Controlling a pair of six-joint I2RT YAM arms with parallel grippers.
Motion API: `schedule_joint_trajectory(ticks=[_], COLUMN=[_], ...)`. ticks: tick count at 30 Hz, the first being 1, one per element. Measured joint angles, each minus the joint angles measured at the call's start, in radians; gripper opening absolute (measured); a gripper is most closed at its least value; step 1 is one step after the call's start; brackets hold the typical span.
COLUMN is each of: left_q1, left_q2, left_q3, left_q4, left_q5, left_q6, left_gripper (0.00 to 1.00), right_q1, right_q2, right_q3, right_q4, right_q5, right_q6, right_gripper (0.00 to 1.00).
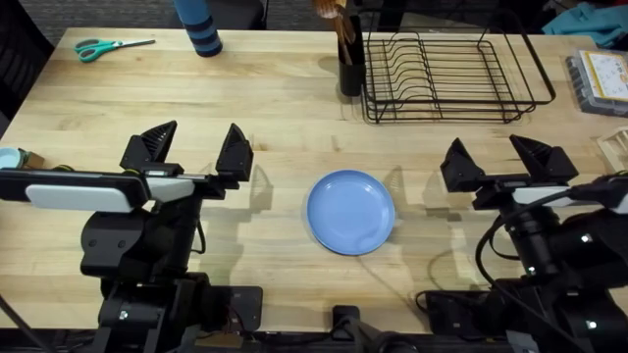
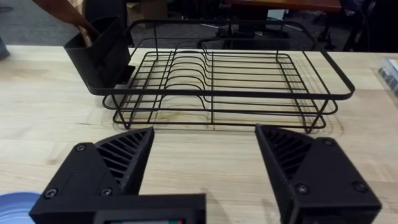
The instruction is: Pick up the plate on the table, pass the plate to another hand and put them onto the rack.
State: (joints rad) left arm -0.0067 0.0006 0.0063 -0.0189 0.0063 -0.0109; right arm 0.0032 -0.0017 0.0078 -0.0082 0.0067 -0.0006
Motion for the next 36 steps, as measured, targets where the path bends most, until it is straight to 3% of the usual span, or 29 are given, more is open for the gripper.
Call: schedule_joint_trajectory(ticks=[20, 24, 31, 36], left_q1=[0.000, 0.000, 0.000, 0.000], left_q2=[0.000, 0.000, 0.016, 0.131], left_q3=[0.000, 0.005, 0.134, 0.275], left_q4=[-0.002, -0.050, -0.214, -0.266], left_q5=[0.008, 0.023, 0.027, 0.028], left_q6=[0.000, 0.000, 0.028, 0.050], left_gripper=[0.993, 0.993, 0.994, 0.994], right_q1=[0.000, 0.000, 0.000, 0.000], right_q2=[0.000, 0.000, 0.016, 0.089], right_q3=[0.000, 0.005, 0.149, 0.332], right_q4=[0.001, -0.017, -0.230, -0.296], right_q5=[0.000, 0.001, 0.030, 0.038], right_q6=[-0.012, -0.021, -0.026, -0.027], right_gripper=[0.998, 0.998, 0.997, 0.998])
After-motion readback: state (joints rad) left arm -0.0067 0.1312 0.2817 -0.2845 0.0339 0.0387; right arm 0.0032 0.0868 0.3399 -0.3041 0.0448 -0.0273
